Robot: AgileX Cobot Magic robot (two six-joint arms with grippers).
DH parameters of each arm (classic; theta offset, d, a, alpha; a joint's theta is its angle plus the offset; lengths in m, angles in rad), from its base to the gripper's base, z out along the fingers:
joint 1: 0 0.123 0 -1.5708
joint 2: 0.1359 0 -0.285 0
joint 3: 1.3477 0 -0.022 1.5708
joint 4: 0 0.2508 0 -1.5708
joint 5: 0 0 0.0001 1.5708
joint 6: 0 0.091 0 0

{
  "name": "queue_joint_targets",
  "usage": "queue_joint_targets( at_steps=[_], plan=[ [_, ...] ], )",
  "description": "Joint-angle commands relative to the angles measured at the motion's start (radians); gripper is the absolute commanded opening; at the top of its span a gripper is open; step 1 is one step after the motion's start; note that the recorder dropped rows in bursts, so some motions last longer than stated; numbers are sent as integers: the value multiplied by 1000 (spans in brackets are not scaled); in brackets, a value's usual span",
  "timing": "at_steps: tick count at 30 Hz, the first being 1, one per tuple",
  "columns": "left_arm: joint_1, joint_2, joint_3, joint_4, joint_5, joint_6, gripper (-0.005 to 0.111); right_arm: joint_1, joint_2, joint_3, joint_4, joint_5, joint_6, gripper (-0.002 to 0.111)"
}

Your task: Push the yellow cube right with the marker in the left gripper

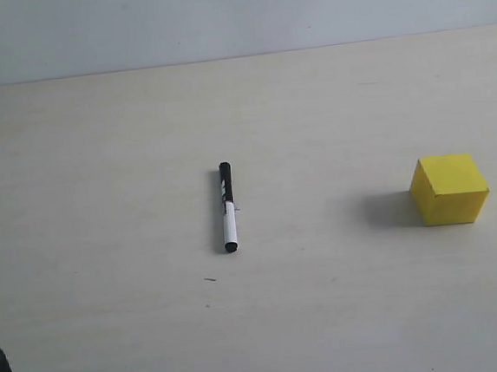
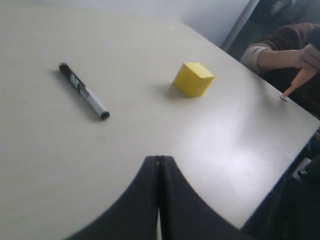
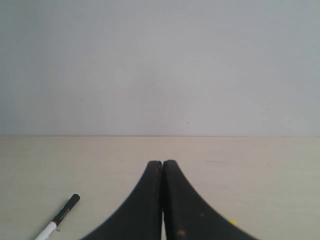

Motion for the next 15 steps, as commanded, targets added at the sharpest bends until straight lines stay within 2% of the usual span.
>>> queue_joint_targets(
  at_steps=[1,9,15],
  plan=[
    [2,-5,-2,-81,50,-24,0,2,-6,4,-6,-5,-3,0],
    [2,-5,-2,29,-65,99,0,2,-6,4,-6,-5,-3,0],
    [2,-5,-2,33,-57,99,0,2,-6,4,-6,-5,-3,0]
  ],
)
